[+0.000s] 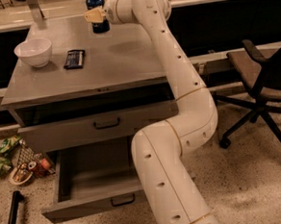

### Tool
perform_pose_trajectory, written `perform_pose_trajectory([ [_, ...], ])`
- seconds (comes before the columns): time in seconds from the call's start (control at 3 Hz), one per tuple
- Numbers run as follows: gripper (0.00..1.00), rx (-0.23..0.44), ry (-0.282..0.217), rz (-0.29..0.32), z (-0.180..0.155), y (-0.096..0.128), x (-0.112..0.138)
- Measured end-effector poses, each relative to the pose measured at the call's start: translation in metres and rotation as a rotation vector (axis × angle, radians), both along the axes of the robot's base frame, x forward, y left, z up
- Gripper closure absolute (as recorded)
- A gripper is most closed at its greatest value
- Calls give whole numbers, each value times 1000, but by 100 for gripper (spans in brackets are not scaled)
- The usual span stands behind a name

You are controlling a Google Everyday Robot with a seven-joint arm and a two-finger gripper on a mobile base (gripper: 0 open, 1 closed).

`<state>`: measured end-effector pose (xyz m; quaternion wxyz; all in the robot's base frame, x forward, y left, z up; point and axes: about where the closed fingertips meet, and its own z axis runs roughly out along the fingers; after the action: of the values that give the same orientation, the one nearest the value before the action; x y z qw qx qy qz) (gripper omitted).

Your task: Place pepsi can into middle drawer

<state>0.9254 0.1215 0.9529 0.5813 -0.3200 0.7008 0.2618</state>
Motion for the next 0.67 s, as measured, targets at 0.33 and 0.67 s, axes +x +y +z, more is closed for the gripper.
perform_pose_trajectory([
  [0.33, 100, 12, 52, -33, 17, -14, -7],
  [0.67, 100, 12, 90, -57, 30, -25, -15],
])
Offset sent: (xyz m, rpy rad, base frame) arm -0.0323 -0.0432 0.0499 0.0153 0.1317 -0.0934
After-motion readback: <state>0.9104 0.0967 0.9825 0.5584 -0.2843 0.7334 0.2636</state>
